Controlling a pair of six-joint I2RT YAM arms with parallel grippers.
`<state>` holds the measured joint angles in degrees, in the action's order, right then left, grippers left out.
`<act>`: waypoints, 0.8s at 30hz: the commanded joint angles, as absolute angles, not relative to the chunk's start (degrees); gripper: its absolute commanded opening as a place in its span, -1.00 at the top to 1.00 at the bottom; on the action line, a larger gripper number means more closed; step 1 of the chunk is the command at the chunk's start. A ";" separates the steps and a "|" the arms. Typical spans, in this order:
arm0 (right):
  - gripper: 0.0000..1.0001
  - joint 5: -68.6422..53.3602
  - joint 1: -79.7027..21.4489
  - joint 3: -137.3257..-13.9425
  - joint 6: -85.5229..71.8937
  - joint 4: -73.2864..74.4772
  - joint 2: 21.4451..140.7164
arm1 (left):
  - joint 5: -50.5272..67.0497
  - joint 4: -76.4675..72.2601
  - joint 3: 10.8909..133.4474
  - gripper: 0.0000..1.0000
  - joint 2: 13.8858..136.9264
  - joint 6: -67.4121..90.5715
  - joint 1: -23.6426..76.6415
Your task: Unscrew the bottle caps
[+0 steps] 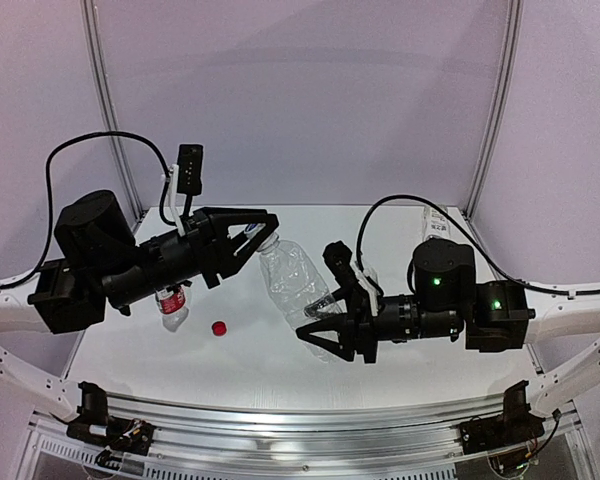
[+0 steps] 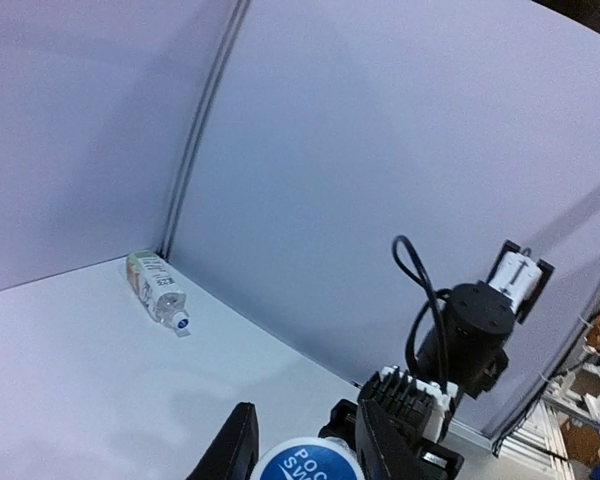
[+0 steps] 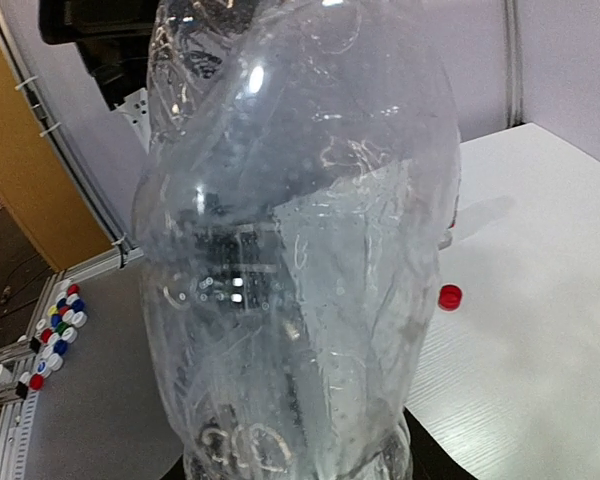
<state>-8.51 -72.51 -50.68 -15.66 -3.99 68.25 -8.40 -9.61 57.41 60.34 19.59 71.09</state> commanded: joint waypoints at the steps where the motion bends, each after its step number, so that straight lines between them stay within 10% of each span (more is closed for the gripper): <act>1: 1.00 2.16 -72.38 -51.73 -15.14 -1.88 69.76 | -19.20 -6.96 59.90 0.41 63.81 25.28 72.07; 11: 1.00 7.16 -72.49 -51.32 -15.03 -1.48 69.02 | -23.32 -3.78 63.28 0.21 67.86 27.86 72.52; 19: 1.00 6.75 -72.46 -50.97 -15.17 -1.72 68.43 | -20.55 -5.34 61.11 -0.95 64.92 25.12 72.69; 24: 1.00 6.44 -72.48 -49.99 -15.37 -2.84 67.13 | -18.02 -5.67 57.82 -0.97 59.95 23.11 72.38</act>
